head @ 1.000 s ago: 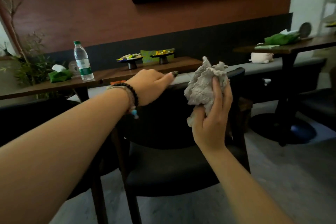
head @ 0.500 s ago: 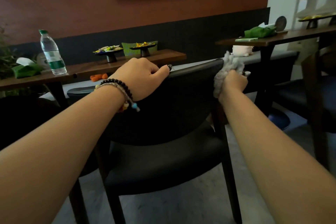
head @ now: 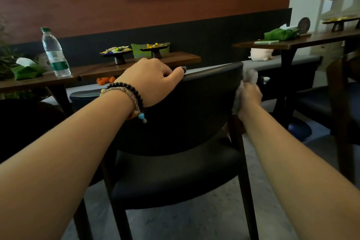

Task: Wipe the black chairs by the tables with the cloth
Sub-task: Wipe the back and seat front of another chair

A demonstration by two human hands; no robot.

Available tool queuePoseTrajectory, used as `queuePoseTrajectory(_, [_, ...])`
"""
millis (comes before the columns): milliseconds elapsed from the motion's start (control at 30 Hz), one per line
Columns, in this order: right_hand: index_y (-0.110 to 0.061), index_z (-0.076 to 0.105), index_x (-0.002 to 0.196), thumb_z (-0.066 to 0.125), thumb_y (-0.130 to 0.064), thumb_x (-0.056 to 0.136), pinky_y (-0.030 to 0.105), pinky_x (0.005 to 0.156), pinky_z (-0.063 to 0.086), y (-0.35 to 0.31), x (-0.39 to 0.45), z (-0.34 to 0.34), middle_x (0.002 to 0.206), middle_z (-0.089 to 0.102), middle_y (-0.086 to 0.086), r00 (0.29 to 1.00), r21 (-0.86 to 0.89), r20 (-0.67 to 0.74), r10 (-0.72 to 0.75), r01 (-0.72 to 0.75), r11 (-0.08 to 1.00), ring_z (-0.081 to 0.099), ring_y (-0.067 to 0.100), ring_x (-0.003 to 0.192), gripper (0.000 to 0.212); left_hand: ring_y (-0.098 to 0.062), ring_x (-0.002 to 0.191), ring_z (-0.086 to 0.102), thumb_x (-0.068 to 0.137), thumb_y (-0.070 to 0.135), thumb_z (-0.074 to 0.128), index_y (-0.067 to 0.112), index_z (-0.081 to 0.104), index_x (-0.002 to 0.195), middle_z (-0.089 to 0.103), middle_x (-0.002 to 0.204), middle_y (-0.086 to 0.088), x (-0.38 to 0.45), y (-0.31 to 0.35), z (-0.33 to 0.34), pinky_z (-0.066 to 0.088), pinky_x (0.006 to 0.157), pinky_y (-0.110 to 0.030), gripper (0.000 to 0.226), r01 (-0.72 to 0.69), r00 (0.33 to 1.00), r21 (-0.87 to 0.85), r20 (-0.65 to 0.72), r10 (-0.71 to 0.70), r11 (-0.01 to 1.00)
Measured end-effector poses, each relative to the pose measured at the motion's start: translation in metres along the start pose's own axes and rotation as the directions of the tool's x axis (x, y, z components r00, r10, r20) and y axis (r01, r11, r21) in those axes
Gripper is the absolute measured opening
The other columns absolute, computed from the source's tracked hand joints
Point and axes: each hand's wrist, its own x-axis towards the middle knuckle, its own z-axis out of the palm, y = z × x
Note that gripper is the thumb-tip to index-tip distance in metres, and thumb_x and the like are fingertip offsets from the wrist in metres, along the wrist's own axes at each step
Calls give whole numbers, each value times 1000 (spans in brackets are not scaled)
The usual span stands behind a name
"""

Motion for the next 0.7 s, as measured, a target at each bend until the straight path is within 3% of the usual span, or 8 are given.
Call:
queuePoseTrajectory(133, [-12, 56, 130, 41, -21, 101, 24, 67, 46, 9, 4, -8, 82, 54, 0, 999, -42, 22, 24, -23, 999, 53, 10, 70, 34, -9, 44, 46, 95, 59, 31, 19, 70, 80, 51, 52, 2, 0, 1, 0, 37, 47, -24, 58, 13, 1000, -5, 17, -13, 1000])
queuePoseTrajectory(233, [-32, 54, 130, 45, -21, 92, 30, 72, 48, -2, 0, -8, 97, 64, -1, 973, 97, 79, -215, 207, 974, 61, 14, 85, 41, -9, 45, 47, 94, 59, 31, 19, 71, 79, 52, 51, 2, 0, 0, 1, 39, 49, -26, 58, 11, 1000, -2, 4, -11, 1000])
queuePoseTrajectory(300, [-41, 57, 124, 47, -20, 87, 29, 81, 49, 1, -6, -3, 112, 65, -6, 946, 109, 13, -323, 320, 941, 62, 12, 100, 44, -4, 37, 44, 94, 59, 31, 19, 70, 74, 47, 46, 6, 0, 0, 1, 35, 44, -22, 59, 10, 1000, 6, -12, -10, 1000])
queuePoseTrajectory(467, [-23, 59, 124, 40, -13, 93, 41, 93, 52, 21, -13, 1, 114, 65, 8, 987, 55, -97, -129, 135, 989, 64, 23, 101, 38, -5, 36, 40, 94, 60, 31, 20, 67, 70, 46, 47, 4, -1, 2, -1, 34, 44, -23, 60, -1, 1000, 29, -20, 1, 1000])
queuePoseTrajectory(533, [-25, 61, 115, 40, -14, 96, 28, 68, 56, 16, -14, 2, 92, 69, 3, 990, 125, -94, -102, 113, 986, 67, 11, 73, 31, -6, 38, 41, 94, 61, 31, 20, 68, 71, 47, 48, 4, 0, 1, -1, 35, 44, -23, 60, 6, 1000, 22, -16, -6, 1000])
queuePoseTrajectory(600, [-27, 61, 116, 40, -19, 95, 18, 44, 45, 6, -23, 5, 62, 66, -9, 985, 237, -81, -154, 170, 957, 58, 2, 47, 30, -3, 36, 41, 93, 62, 30, 20, 70, 76, 49, 47, 6, 1, -1, 1, 35, 43, -21, 60, 10, 1000, 15, -8, -10, 1000])
queuePoseTrajectory(633, [-26, 60, 122, 40, -19, 92, 15, 42, 43, 2, -30, 8, 62, 67, -12, 972, 252, -76, -224, 236, 939, 59, 0, 48, 36, -2, 35, 41, 92, 63, 29, 20, 71, 78, 49, 46, 7, 1, -2, 1, 35, 42, -20, 61, 10, 1000, 14, -5, -10, 1000])
queuePoseTrajectory(700, [-31, 56, 132, 43, -18, 87, 6, 56, 47, 5, -49, 14, 105, 69, -10, 917, 189, -99, -386, 398, 897, 64, -3, 82, 48, -1, 34, 43, 92, 63, 29, 21, 71, 79, 49, 43, 8, 2, -3, 0, 35, 41, -18, 60, 12, 1000, 6, 6, -12, 1000])
